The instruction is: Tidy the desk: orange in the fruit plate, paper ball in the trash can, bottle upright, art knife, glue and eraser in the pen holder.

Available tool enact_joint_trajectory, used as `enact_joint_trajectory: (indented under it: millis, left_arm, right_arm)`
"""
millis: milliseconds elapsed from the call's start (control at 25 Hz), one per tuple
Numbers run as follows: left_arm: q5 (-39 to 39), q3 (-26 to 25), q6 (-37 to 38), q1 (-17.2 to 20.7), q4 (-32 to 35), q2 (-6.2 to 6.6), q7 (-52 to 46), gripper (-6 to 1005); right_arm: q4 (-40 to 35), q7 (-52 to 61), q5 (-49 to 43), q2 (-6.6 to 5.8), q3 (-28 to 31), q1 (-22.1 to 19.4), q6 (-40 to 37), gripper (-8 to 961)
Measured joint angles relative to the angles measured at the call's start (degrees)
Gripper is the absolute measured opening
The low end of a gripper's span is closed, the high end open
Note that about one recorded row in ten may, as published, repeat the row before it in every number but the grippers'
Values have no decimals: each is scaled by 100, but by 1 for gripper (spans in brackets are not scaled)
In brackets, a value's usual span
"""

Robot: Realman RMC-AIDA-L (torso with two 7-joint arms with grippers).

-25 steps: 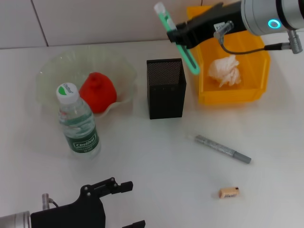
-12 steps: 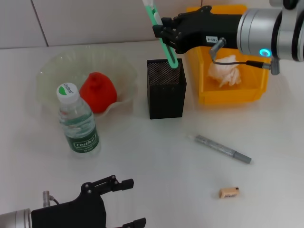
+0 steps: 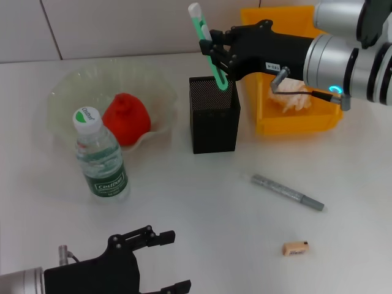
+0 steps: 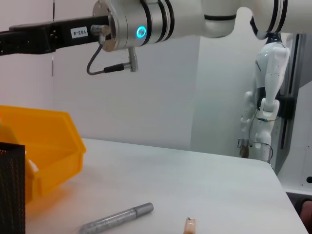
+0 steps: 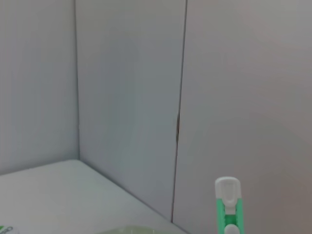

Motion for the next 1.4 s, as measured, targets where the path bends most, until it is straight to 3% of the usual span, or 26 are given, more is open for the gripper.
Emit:
enact_joint_trajectory:
  millis: [400, 600, 1000, 1360, 1400]
  left_arm:
    - [-5, -31, 27, -78, -1, 23, -228, 786]
    - [21, -33, 28, -142, 0, 23, -387, 786]
    - [30, -31, -18, -150, 1, 11, -437, 786]
    - [14, -31, -12, -148, 1, 9, -438, 786]
    - [14, -31, -12, -148, 1, 9, -438, 786]
  right_arm:
    - [886, -1986, 1613, 5, 6, 78, 73, 195]
    - [1714, -3081, 2586, -2, 11, 307, 22, 200]
    - [2507, -3393, 2744, -10, 37, 693, 0, 210]
    - [2112, -3347, 2752, -15, 108, 324, -513, 219]
    - [2037, -3303, 2752, -16, 117, 283, -523, 256]
